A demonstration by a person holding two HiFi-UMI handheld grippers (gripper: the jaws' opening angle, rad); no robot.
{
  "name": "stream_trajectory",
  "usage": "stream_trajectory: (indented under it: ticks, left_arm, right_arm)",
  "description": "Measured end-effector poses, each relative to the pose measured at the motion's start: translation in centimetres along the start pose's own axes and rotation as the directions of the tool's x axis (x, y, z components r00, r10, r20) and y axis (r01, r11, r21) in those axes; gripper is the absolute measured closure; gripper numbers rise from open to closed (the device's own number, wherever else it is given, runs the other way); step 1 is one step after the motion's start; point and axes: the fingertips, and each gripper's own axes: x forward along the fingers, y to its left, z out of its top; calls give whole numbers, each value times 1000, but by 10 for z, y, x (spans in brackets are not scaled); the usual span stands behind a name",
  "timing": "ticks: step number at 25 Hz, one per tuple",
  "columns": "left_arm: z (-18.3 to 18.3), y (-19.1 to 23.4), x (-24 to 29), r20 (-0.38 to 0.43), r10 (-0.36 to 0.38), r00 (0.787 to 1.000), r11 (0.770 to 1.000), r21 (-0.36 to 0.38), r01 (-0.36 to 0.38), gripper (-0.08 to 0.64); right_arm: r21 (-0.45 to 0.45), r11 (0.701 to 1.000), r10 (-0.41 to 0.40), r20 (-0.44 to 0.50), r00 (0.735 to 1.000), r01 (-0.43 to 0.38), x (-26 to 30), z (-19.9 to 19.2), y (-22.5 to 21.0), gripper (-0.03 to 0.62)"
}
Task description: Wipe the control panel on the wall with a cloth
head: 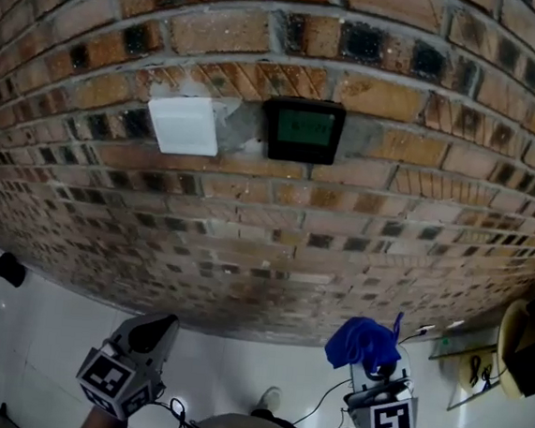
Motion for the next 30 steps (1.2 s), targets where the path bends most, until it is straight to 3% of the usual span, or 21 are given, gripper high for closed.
stream_trajectory:
  ticks: [7, 15, 30]
  left_arm:
    - [-18, 1, -88, 55, -48, 997, 999, 9, 48, 558]
    - [-60, 2, -176, 46, -92, 995, 996, 28, 90, 558]
    - [-82, -14, -228, 76, -114, 991, 993, 14, 113, 559]
  right_arm:
    - [0, 1000, -21, 18, 1000, 21, -63, 38, 81, 502]
    - [-27, 999, -32, -14, 999, 32, -126, 55, 167, 503]
    - [-13, 998, -54, -14, 998, 54, -175, 57, 212, 503]
